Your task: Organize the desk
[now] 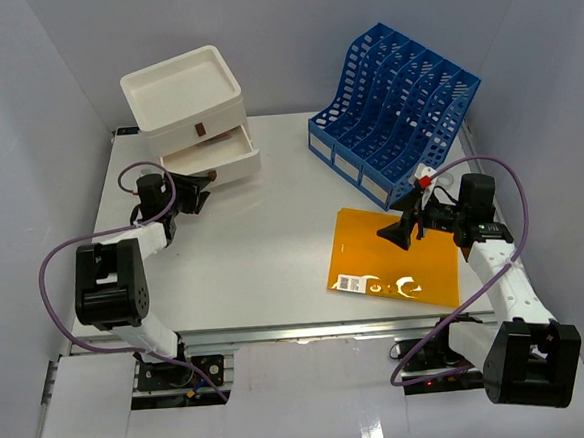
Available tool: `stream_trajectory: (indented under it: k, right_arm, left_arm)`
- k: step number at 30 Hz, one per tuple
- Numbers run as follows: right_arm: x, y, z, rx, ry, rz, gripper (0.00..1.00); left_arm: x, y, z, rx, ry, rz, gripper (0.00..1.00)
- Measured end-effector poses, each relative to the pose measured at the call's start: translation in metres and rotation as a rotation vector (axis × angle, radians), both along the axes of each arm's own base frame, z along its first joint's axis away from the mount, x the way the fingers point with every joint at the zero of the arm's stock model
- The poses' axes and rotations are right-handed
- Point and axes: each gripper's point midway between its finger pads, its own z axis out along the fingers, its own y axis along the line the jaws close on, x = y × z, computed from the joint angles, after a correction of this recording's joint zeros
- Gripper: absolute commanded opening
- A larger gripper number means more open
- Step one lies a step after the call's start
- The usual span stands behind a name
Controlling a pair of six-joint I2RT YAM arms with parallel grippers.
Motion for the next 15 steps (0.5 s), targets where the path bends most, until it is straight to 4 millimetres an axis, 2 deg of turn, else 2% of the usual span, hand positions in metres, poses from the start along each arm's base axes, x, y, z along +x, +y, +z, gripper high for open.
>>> stream_trajectory:
  k: [2, 4, 11, 13, 15]
  right_arm:
    - [0.0, 0.0, 0.0, 0.001, -0.002, 0.002, 0.9]
    - [-0.001, 0.0, 0.001, 0.002, -0.003, 0.003, 0.9]
    - [-0.002, 0.001, 0.003, 0.007, -0.006, 0.009, 0.9]
    - [-0.002, 0.002, 0.003, 0.009, -0.007, 0.012, 0.9]
    - [-0.003, 0.002, 0.004, 0.012, -0.006, 0.015, 0.9]
  left_arm:
    - [-0.004, 0.001, -0.003, 0.001, 0.001, 0.007, 0.58]
    - [-0.006, 0.005, 0.002, 0.002, -0.024, 0.021, 0.57]
    - [-0.017, 0.013, 0.043, -0.019, -0.172, 0.083, 0.57]
    - [-0.024, 0.006, 0.046, -0.035, -0.189, 0.1, 0.57]
    - [-0.03, -0.012, 0.04, -0.063, -0.18, 0.097, 0.57]
